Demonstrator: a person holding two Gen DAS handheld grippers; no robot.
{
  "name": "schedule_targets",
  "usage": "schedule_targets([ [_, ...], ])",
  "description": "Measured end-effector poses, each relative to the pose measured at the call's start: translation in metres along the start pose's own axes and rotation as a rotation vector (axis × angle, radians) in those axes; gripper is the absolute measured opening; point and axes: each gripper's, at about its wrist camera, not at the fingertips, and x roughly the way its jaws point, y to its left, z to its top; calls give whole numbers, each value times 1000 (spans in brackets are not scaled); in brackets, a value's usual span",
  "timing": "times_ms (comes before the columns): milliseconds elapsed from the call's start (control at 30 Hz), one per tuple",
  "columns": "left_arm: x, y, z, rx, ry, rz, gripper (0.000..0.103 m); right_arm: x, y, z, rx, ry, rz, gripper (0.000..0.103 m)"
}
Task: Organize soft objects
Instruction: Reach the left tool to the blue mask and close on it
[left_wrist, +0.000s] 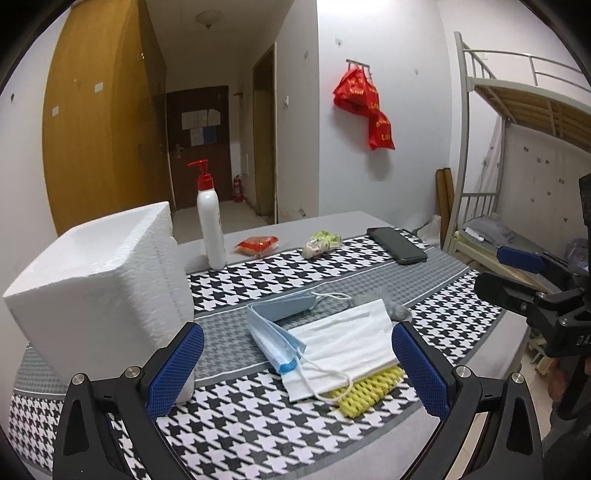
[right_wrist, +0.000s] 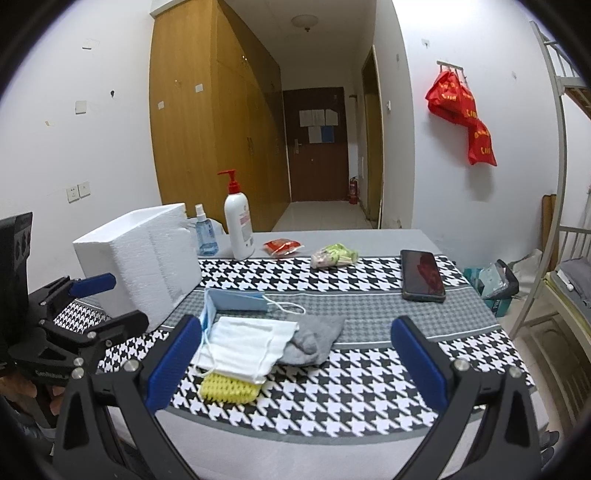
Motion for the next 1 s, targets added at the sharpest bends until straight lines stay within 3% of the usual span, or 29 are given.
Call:
schedule_targets([
  [500, 52, 1, 12, -43, 88, 80, 101, 33, -21, 21, -48, 70, 22, 103],
  [800, 86, 11, 15, -90, 162, 140, 94, 56, -33, 34, -83, 128, 38, 103],
  [1000, 109, 14, 13, -98, 237, 136, 81, 76, -40, 44, -96, 170, 63, 103],
])
